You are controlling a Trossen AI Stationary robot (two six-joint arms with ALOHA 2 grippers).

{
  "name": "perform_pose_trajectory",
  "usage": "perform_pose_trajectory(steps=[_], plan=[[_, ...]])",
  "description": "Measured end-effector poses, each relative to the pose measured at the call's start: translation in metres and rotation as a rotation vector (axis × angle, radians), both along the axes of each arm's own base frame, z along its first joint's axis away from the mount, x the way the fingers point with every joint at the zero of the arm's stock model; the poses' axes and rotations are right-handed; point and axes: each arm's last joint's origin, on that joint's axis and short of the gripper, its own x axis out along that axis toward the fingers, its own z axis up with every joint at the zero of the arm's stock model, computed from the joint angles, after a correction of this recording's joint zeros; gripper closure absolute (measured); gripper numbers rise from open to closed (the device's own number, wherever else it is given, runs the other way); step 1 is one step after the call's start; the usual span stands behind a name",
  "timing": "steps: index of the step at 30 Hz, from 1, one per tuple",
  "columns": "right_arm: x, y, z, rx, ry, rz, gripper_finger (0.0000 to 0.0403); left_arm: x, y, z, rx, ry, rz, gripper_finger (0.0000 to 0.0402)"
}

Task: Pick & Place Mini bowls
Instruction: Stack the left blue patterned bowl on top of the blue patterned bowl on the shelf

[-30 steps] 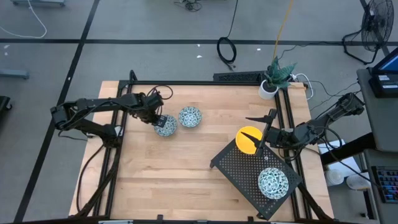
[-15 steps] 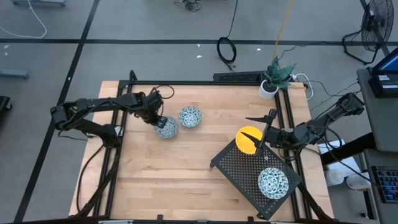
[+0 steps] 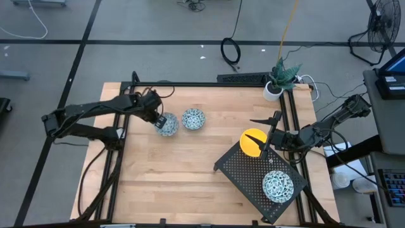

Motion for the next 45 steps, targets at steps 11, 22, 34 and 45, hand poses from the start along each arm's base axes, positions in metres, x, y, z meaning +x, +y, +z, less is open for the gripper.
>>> perform_pose_trajectory(steps=[11, 22, 34, 45], plan=[[0.002, 0.001, 0.0, 0.005, -0.008, 0.003, 0.0149, 0.02, -0.036, 0.085, 0.429, -0.509, -0.221, 0.0395], [0.017, 0.001, -0.005, -0.007, 0.003, 0.076, 0.0149, 0.081, -0.093, 0.116, 1.067, -0.768, -0.429, 0.0395], [0.056, -0.015, -0.015, -0.005, -0.051, -0.069, 0.0149, 0.168, -0.135, 0.117, 1.461, -0.333, -0.439, 0.0395], [0.076, -0.033, -0.025, -0.012, -0.061, -0.263, 0.0149, 0.218, -0.152, 0.126, 1.553, -0.02, -0.392, 0.0395]])
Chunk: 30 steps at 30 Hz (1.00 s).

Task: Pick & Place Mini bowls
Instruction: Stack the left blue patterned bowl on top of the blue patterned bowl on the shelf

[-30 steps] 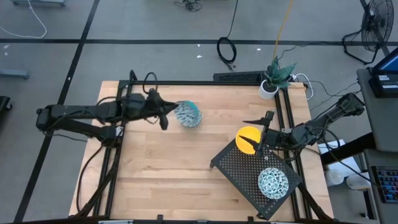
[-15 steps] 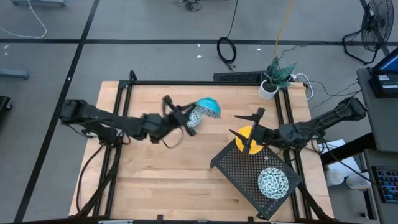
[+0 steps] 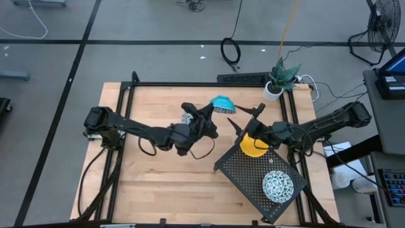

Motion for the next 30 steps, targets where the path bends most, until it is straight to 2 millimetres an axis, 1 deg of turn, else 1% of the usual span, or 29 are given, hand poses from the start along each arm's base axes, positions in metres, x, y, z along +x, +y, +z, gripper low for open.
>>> perform_pose_trajectory(steps=[6, 9, 12, 15, 17, 25, 27, 30], plan=[[-0.001, -0.003, 0.0, -0.035, 0.033, -0.09, 0.0149, 0.001, -0.005, 0.001, -0.008, -0.028, -0.077, 0.0395], [-0.002, -0.003, 0.0, -0.036, 0.036, -0.093, 0.0152, 0.0, -0.006, 0.001, -0.009, -0.028, -0.068, 0.0395], [-0.002, -0.003, 0.0, -0.036, 0.036, -0.096, 0.0168, 0.0, -0.006, 0.001, -0.014, -0.03, -0.045, 0.0395], [-0.002, -0.003, 0.0, -0.036, 0.04, -0.118, 0.0199, -0.001, -0.005, 0.001, -0.02, -0.03, -0.015, 0.0395], [-0.002, -0.003, 0.0, -0.044, 0.046, -0.121, 0.0228, -0.001, -0.005, 0.001, -0.027, -0.038, -0.009, 0.0395], [-0.003, -0.004, 0.001, -0.07, 0.068, -0.163, 0.0375, 0.0, -0.006, 0.0, -0.065, -0.089, -0.049, 0.0386], [-0.004, -0.005, 0.002, -0.074, 0.07, -0.174, 0.039, 0.0, -0.009, -0.001, -0.08, -0.099, -0.078, 0.0384], [-0.003, -0.005, 0.001, -0.08, 0.081, -0.177, 0.0388, -0.001, -0.014, -0.002, -0.101, -0.116, -0.103, 0.0383]])
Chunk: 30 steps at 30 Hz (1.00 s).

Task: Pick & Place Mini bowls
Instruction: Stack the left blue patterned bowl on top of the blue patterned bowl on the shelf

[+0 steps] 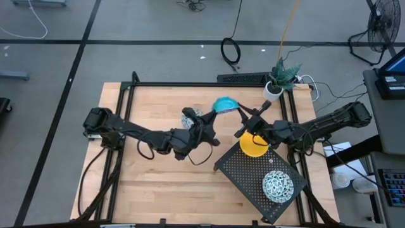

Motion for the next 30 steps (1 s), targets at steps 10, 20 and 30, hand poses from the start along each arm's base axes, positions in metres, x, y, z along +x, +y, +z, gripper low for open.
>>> perform_pose_trajectory(steps=[10, 20, 30], plan=[[-0.001, 0.001, 0.0, -0.027, 0.033, -0.013, 0.0401, -0.011, -0.03, -0.007, -0.082, -0.018, 0.023, 0.0382], [-0.001, 0.0, -0.002, -0.031, 0.052, -0.028, 0.0402, -0.021, -0.046, -0.005, -0.1, -0.018, 0.045, 0.0381], [-0.004, 0.005, 0.0, -0.028, 0.041, -0.003, 0.0403, -0.067, -0.003, 0.005, -0.533, 0.227, -0.401, 0.038]])
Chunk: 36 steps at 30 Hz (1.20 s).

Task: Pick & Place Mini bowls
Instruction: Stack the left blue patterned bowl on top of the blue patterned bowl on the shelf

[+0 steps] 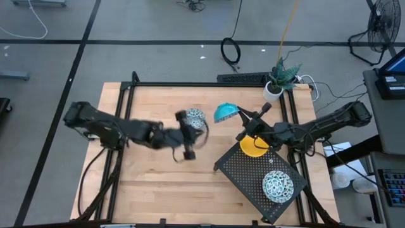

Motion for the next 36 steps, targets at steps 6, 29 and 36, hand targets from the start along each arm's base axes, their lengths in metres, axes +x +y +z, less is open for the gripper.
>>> perform_pose_trajectory(steps=[6, 29, 36], plan=[[-0.018, 0.008, 0.017, 0.006, -0.07, 0.062, 0.0403, -0.046, 0.046, 0.0, -0.053, -0.1, 0.073, 0.038], [-0.04, 0.108, 0.197, 0.117, -0.044, -0.006, 0.0403, -0.145, 0.126, -0.1, -0.157, -0.556, 0.068, 0.038], [-0.041, 0.117, 0.185, 0.107, -0.032, 0.021, 0.0403, -0.145, 0.126, -0.1, -0.153, -0.554, 0.059, 0.038]])
